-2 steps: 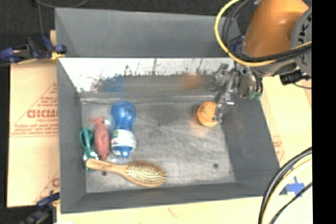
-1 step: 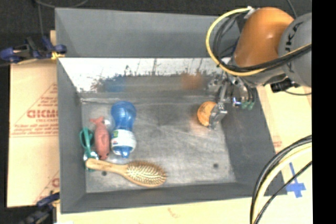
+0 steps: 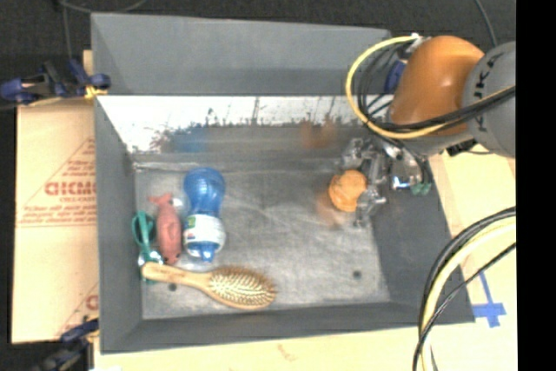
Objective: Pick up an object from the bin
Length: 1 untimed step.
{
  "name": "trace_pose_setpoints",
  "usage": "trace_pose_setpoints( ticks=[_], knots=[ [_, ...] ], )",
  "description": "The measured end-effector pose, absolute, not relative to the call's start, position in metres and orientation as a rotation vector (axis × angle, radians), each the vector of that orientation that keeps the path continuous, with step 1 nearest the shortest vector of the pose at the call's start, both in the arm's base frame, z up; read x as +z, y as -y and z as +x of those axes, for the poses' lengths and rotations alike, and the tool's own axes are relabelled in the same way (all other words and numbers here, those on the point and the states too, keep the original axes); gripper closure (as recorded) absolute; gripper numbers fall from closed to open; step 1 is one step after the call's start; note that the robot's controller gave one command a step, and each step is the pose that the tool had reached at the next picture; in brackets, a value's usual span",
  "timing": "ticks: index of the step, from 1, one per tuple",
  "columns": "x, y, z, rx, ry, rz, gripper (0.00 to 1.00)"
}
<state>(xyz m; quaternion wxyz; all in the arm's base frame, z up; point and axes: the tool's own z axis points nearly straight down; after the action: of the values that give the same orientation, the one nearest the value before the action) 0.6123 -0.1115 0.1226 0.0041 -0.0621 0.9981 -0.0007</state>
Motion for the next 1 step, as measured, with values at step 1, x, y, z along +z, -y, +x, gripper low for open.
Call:
trace_pose_setpoints(
  ticks=[1],
  knots=[
    [0.0788, 0.1186, 0.618, 0.001, -3.128, 0.082, 1.0]
  ],
)
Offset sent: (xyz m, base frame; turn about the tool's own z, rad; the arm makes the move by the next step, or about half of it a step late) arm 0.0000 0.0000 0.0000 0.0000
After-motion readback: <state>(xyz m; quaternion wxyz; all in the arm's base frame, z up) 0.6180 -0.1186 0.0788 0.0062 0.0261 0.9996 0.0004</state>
